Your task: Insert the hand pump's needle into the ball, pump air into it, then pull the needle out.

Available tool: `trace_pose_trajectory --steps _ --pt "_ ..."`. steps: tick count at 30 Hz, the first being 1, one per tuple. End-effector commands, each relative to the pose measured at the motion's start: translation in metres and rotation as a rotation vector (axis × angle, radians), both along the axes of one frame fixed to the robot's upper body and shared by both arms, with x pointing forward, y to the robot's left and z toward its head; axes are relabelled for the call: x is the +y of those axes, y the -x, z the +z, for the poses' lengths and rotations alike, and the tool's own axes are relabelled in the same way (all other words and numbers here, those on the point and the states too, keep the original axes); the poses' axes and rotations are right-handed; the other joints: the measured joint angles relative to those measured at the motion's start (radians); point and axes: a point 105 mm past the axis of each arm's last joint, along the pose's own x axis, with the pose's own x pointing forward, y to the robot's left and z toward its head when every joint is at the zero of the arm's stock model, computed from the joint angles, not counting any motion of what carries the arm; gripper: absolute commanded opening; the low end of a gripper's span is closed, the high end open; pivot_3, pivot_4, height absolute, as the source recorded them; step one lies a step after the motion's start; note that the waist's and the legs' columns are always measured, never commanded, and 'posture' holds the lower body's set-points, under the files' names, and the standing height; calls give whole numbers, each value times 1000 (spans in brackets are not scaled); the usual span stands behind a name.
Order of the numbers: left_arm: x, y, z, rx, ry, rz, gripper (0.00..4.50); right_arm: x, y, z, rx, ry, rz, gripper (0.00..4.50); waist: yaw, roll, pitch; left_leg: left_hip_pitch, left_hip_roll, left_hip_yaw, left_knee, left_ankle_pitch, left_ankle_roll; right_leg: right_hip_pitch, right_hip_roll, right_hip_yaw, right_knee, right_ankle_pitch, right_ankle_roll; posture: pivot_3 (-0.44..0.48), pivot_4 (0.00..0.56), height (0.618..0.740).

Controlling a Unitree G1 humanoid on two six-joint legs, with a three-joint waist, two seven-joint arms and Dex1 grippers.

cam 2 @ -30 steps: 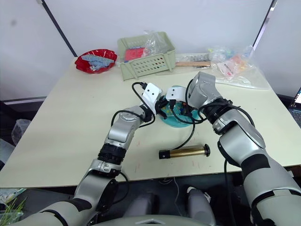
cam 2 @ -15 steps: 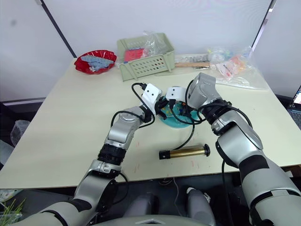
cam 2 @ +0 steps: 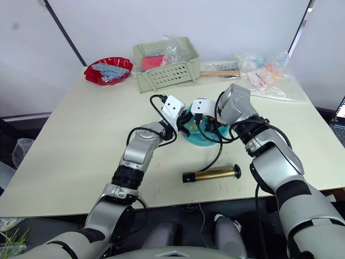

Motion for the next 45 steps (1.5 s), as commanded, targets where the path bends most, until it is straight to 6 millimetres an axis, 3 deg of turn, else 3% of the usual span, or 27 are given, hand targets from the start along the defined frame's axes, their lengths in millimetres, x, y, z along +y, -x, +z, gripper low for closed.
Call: trace_pose_trajectory --steps 1,14,20,25,31,45 --pt "-33 18 -29 105 -21 -145 10 10 7 2 -12 -57 38 350 2 2 2 -1 0 0 0 0 -1 0 0 0 0 0 0 0 150 740" --pt "-29 17 -29 90 -33 -139 10 6 15 7 -34 -104 24 350 16 6 11 -4 -1 -2 -2 2 -1 -2 -1 -2 -4 0 0 0 150 740" --pt "-29 18 -31 92 -35 -135 0 -5 18 10 -35 -122 -5 3153 29 10 17 -8 -2 -5 -4 3 0 -3 -2 -3 -5 0 0 0 150 740" --pt "-28 18 -31 93 -38 -134 0 -24 15 24 -67 -161 -50 3153 41 9 19 -15 -5 -6 -6 5 1 -10 -5 -3 -6 0 0 0 150 740" --pt "-31 18 -31 94 -35 -141 0 -34 19 34 -89 -209 -70 3153 54 10 21 -26 -8 -9 -5 8 -4 -19 -7 -6 -6 2 -4 0 150 740" --pt "-34 16 -30 93 -34 -152 0 -64 42 57 -134 -308 -185 3153 73 7 28 -39 -19 -16 -3 9 -4 -27 -19 -13 -7 0 0 0 150 740"
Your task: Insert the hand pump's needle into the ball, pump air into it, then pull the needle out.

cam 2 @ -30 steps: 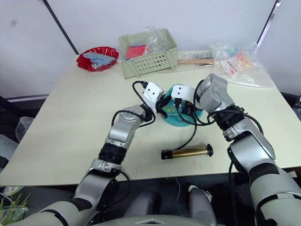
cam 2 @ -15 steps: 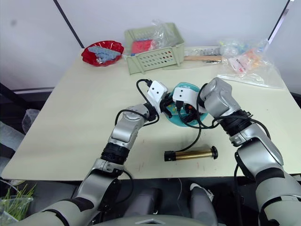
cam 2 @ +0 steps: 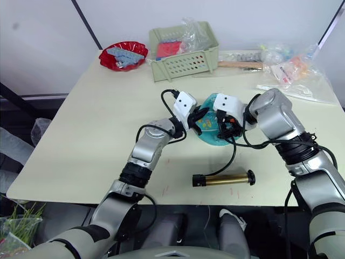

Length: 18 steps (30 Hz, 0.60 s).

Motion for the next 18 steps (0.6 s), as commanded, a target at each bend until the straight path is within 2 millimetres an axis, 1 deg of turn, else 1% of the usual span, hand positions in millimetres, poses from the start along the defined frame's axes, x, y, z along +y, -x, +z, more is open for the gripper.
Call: trace_pose_trajectory --steps 1,4,6,11,15,18 --pt "-1 8 -47 151 -77 -15 0 -14 -2 25 -86 -36 -108 3153 0 0 0 0 0 0 0 0 0 0 0 0 0 0 0 0 150 740" --pt "-2 8 -47 150 -75 -18 0 -17 0 26 -84 -46 -166 3153 0 0 0 -1 0 -1 1 0 0 0 0 -1 1 0 0 0 150 740" --pt "-3 9 -47 150 -74 -19 0 -16 6 24 -47 -63 -207 3153 0 0 0 -1 0 -1 1 0 0 0 0 -2 1 0 0 0 150 740" --pt "-3 10 -50 154 -78 -17 0 -12 15 14 6 -69 -282 3153 0 -1 0 -1 -1 -2 2 0 0 0 0 -2 1 0 0 0 150 740" --pt "-4 9 -49 151 -80 -19 0 -10 13 8 18 -76 -329 3153 -1 -1 0 -1 -1 -2 2 0 0 0 0 -2 1 0 0 0 150 740" --pt "-4 9 -49 150 -81 -20 0 -4 11 7 30 -108 -350 3153 -1 -1 0 -1 -1 -2 3 0 0 0 0 -2 2 0 0 0 150 740"
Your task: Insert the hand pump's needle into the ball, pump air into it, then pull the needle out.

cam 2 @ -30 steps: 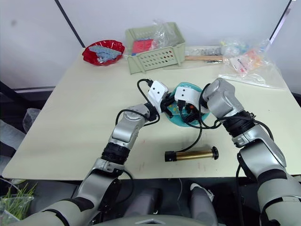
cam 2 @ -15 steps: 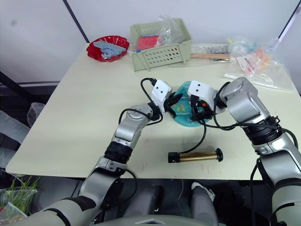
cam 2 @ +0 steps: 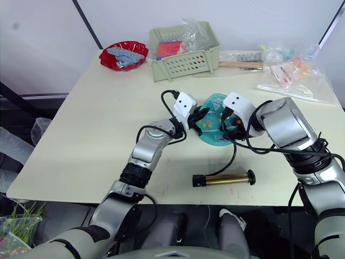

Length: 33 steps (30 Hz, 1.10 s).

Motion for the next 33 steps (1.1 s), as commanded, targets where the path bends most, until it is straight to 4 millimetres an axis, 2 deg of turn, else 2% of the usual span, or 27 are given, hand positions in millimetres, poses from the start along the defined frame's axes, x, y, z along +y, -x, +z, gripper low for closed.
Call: trace_pose_trajectory --steps 1,7,17,29,33 --pt "-3 9 -48 152 -86 -17 0 7 -4 11 -41 -50 -28 3153 -1 0 0 0 0 0 0 0 0 0 0 0 0 0 0 0 150 740" --pt "-2 7 -48 154 -87 -12 0 15 -8 16 -53 -104 -62 3153 0 0 0 0 0 0 1 0 0 0 0 0 0 0 0 0 150 740" --pt "-1 5 -49 157 -90 -12 0 8 -17 14 -59 -99 -99 3153 0 0 0 0 -1 0 3 0 0 0 0 0 3 0 0 0 150 740" --pt "0 6 -50 156 -88 -6 0 6 -16 12 -59 -81 -94 3153 -1 0 0 0 -2 1 4 1 1 0 0 0 5 0 0 0 150 740" --pt "0 7 -51 157 -88 -7 0 5 -17 12 -69 -74 -92 1896 -1 0 0 0 -2 1 5 1 1 0 0 0 5 0 0 0 150 740"
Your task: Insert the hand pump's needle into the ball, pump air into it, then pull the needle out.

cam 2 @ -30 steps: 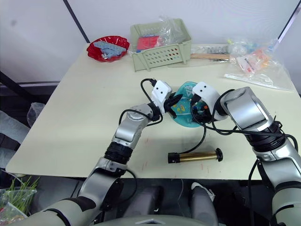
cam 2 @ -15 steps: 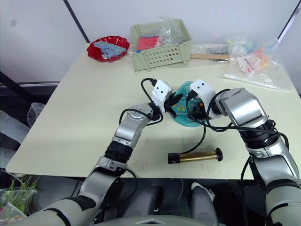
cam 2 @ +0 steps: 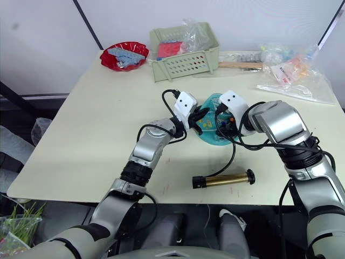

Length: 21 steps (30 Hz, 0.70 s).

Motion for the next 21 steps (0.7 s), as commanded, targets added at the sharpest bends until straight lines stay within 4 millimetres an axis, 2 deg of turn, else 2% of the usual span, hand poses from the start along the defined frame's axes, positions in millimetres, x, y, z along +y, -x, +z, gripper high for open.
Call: trace_pose_trajectory --steps 1,3,4,11,15,18,21 --pt "-1 10 -49 152 -81 -10 0 -1 -4 13 -58 13 4 1407 -1 0 0 0 0 0 0 0 0 0 0 0 0 0 0 0 150 740" --pt "-1 10 -50 154 -81 -9 0 -1 -5 13 -63 17 8 477 -1 0 0 0 0 0 0 0 0 0 0 0 0 0 0 0 150 740" --pt "-1 10 -50 155 -80 -9 0 -1 -5 13 -65 20 10 329 -1 0 0 0 0 0 0 0 0 0 0 0 1 0 0 0 150 740" --pt "1 8 -51 160 -80 0 0 2 -5 11 -92 53 63 329 -2 -1 -1 2 0 1 2 0 0 0 0 1 4 0 0 0 150 740" --pt "0 8 -50 157 -80 -2 0 9 -2 11 -134 105 149 329 -4 -1 -1 2 0 2 2 0 1 0 0 1 5 0 0 0 150 740" --pt "-2 9 -50 157 -79 -7 0 17 -1 13 -224 214 284 329 -6 -1 -1 2 0 2 3 0 1 0 0 2 6 0 0 0 150 740" --pt "-2 9 -51 158 -81 -9 0 20 3 7 -220 297 368 329 -9 -1 -1 2 0 2 3 0 1 0 0 2 6 0 0 0 150 740"
